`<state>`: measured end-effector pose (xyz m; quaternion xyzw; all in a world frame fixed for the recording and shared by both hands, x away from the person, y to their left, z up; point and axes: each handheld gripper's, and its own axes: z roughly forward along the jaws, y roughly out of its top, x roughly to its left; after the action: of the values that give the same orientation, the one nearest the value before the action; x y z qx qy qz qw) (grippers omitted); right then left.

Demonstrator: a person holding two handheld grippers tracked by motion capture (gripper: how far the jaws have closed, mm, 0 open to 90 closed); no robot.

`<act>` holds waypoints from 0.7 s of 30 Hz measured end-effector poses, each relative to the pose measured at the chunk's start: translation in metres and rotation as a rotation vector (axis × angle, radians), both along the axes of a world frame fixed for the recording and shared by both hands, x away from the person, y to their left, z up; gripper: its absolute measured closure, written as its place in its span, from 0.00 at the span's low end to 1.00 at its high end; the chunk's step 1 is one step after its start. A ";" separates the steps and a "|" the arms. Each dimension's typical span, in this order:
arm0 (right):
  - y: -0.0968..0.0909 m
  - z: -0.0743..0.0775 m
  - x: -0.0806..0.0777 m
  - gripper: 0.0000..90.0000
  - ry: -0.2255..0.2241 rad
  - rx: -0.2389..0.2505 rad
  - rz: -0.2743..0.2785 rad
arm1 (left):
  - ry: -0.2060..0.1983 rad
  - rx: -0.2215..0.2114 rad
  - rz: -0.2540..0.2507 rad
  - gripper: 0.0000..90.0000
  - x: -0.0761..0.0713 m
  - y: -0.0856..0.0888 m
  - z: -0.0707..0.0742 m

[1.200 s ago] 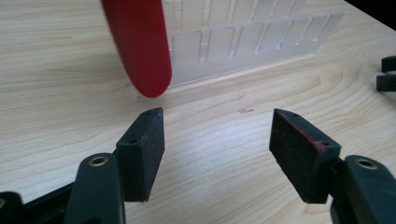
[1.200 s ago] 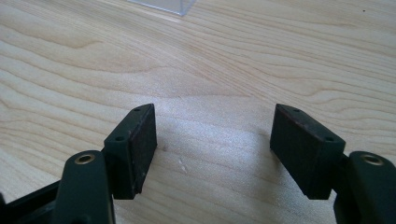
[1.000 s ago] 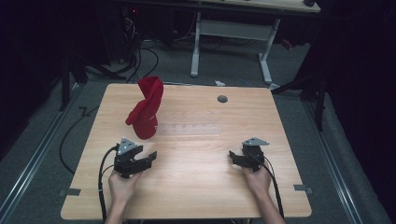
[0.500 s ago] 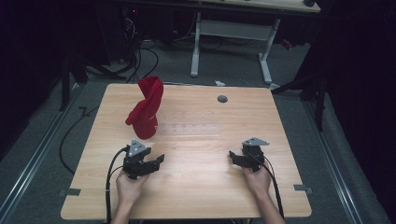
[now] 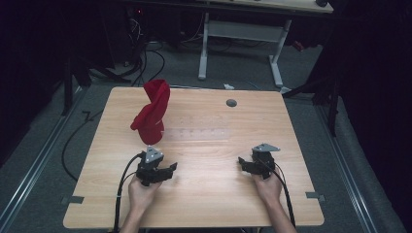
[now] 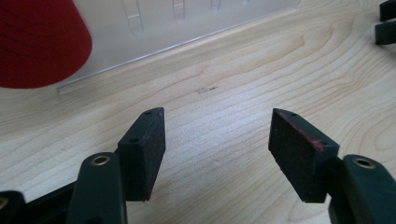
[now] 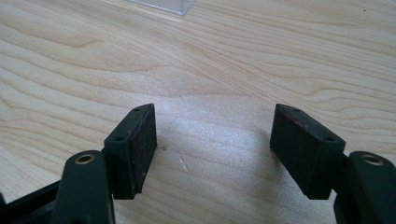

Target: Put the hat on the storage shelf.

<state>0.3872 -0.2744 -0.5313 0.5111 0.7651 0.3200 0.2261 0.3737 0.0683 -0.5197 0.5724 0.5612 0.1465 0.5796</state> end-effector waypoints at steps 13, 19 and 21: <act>0.000 0.000 0.000 0.35 -0.001 0.000 0.001 | -0.007 0.120 0.037 0.38 0.014 -0.011 -0.026; 0.000 0.000 0.000 0.35 -0.002 0.000 0.001 | 0.003 0.106 0.034 0.35 0.016 -0.009 -0.026; 0.000 0.000 0.000 0.35 -0.002 0.000 0.001 | 0.004 0.105 0.027 0.35 0.016 -0.008 -0.026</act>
<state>0.3871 -0.2743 -0.5314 0.5104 0.7652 0.3204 0.2267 0.3893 0.0600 -0.5461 0.5945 0.5616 0.1826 0.5457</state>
